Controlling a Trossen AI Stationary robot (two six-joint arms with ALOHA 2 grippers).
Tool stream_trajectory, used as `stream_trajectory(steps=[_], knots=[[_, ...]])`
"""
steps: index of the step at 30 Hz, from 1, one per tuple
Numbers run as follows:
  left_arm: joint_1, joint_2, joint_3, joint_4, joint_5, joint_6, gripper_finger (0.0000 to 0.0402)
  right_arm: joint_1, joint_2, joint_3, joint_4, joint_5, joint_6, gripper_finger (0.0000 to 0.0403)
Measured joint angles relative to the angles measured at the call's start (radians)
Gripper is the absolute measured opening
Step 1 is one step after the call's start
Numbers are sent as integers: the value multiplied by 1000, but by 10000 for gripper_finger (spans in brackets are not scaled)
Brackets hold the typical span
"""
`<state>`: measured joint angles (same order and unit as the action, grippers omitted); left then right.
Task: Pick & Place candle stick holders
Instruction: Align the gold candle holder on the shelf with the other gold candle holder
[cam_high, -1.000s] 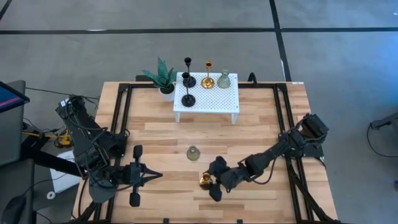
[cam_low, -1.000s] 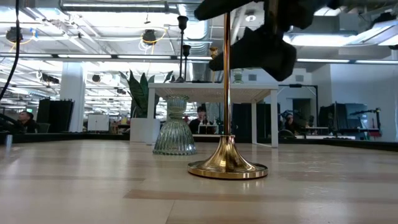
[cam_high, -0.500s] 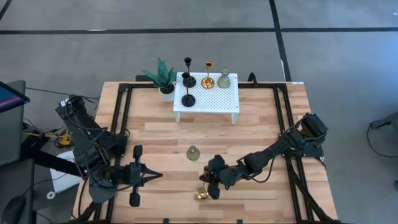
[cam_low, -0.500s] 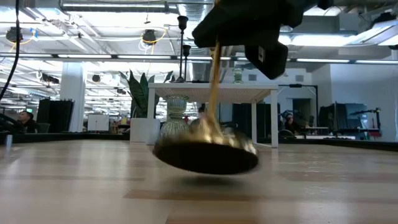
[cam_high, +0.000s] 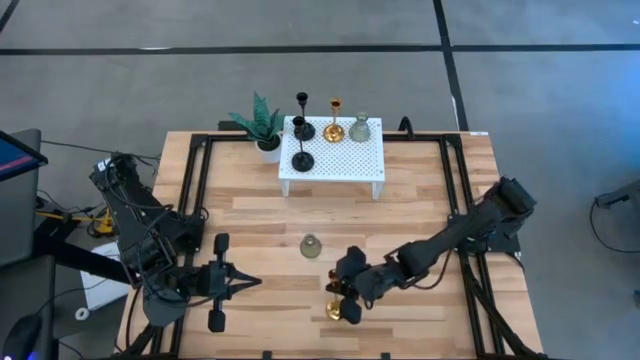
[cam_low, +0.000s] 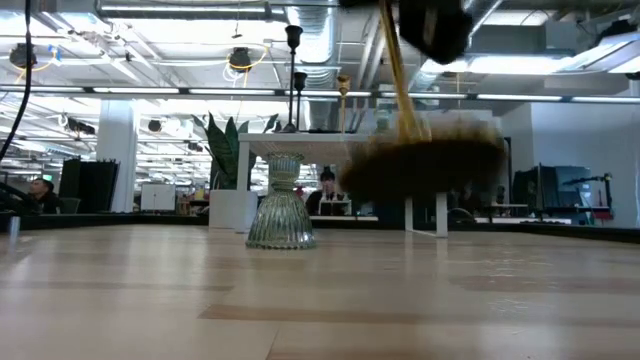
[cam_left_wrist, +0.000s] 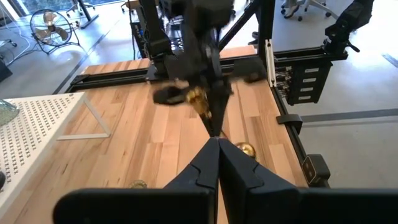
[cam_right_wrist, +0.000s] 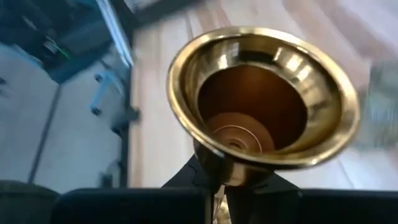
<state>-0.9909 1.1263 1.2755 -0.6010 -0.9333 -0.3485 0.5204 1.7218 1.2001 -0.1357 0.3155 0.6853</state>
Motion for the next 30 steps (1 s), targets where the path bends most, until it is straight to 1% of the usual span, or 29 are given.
stream_trajectory(steps=[6,10,14,18,23,27,30], knots=[[0,0,0,0,0,0,5,-28,-131,86,-143,75,-87,4],[0,0,0,0,0,0,5,-62,-198,140,-229,86,-128,3],[0,0,0,6,-1,0,6,-108,-231,203,-295,90,-183,3],[0,0,0,12,-1,0,5,-170,-236,272,-355,88,-247,3],[0,0,0,19,-1,-1,7,-260,-230,346,-406,69,-355,3],[0,0,0,24,-1,-1,5,-352,-230,362,-409,19,-430,3],[0,0,0,26,-1,-1,5,-427,-230,370,-403,-45,-464,3]])
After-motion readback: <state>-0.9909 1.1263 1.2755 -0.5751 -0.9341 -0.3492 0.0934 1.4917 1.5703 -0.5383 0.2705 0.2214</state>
